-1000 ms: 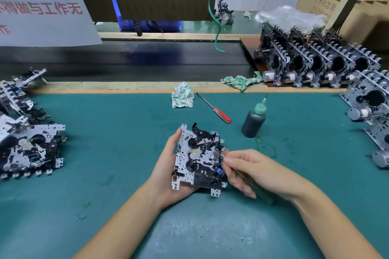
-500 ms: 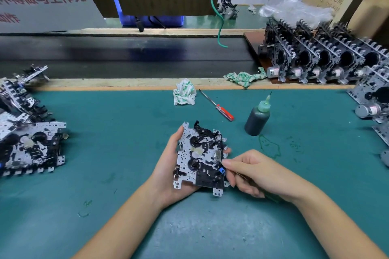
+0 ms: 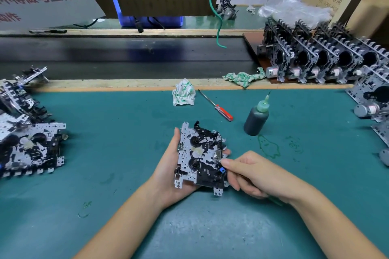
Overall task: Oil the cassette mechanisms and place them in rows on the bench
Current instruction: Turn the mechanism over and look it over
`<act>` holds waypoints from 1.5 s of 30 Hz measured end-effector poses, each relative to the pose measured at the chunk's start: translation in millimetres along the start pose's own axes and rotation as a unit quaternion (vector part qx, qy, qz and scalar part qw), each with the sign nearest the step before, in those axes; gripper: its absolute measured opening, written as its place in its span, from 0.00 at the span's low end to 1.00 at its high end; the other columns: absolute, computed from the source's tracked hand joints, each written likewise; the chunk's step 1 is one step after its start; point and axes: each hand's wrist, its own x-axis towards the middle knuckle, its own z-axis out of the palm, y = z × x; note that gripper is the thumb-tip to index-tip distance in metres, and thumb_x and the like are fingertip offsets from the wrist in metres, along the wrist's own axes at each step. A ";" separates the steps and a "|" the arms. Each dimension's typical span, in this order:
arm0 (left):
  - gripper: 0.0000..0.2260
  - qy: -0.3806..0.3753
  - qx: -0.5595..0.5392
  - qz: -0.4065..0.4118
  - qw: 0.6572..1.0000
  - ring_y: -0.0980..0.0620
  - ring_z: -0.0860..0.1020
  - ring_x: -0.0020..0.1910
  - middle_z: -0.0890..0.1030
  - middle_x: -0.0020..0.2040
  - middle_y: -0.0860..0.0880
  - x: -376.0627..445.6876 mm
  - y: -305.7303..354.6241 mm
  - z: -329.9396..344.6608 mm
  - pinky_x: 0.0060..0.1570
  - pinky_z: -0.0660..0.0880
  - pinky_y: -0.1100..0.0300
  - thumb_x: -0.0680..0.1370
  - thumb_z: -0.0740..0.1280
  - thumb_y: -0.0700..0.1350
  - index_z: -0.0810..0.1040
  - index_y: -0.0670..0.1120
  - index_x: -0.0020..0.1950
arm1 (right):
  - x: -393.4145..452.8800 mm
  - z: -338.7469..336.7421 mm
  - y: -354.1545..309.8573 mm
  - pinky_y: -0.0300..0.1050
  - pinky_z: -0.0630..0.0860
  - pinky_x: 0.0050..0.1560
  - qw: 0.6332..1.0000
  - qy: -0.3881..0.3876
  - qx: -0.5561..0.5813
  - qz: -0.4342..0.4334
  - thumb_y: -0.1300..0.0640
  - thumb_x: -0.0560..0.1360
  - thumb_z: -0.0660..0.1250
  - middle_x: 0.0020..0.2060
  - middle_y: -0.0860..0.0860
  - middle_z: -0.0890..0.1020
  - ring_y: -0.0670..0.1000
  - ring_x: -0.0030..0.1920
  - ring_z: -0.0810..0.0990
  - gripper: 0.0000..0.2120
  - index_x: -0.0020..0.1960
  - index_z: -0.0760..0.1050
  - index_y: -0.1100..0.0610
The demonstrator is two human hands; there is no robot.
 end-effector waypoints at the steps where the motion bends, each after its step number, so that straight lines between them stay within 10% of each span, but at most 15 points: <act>1: 0.37 0.002 -0.001 -0.001 1.000 0.42 0.80 0.56 0.79 0.61 0.37 -0.1 -0.1 0.5 0.57 0.74 0.49 0.76 0.48 0.69 0.79 0.41 0.61 | -0.3 -0.1 -0.5 0.34 0.54 0.20 1.000 -0.002 0.001 0.003 0.52 0.81 0.55 0.12 0.49 0.63 0.45 0.14 0.56 0.26 0.26 0.70 0.58; 33: 0.41 0.004 0.035 0.013 0.999 0.41 0.78 0.59 0.77 0.62 0.37 -5.8 0.5 3.5 0.59 0.75 0.49 0.72 0.50 0.73 0.79 0.41 0.61 | 0.5 -11.7 0.7 0.39 0.58 0.23 0.988 -0.064 -0.144 0.000 0.43 0.81 0.52 0.13 0.49 0.61 0.47 0.16 0.58 0.31 0.21 0.62 0.53; 42: 0.48 -0.045 -0.093 0.026 0.994 0.31 0.68 0.67 0.65 0.70 0.31 -13.1 3.4 6.6 0.71 0.59 0.42 0.65 0.58 0.74 0.70 0.35 0.68 | -0.2 -29.5 12.1 0.32 0.56 0.18 0.990 0.114 0.027 -0.076 0.52 0.82 0.52 0.17 0.52 0.70 0.46 0.14 0.59 0.17 0.41 0.72 0.58; 45: 0.50 -0.067 -0.126 0.025 0.989 0.28 0.69 0.65 0.67 0.69 0.29 -12.5 3.8 7.8 0.66 0.64 0.41 0.64 0.59 0.75 0.71 0.34 0.67 | 2.9 -26.9 13.2 0.39 0.66 0.21 0.958 0.247 -0.103 -0.105 0.54 0.82 0.52 0.24 0.51 0.79 0.50 0.17 0.69 0.14 0.43 0.72 0.53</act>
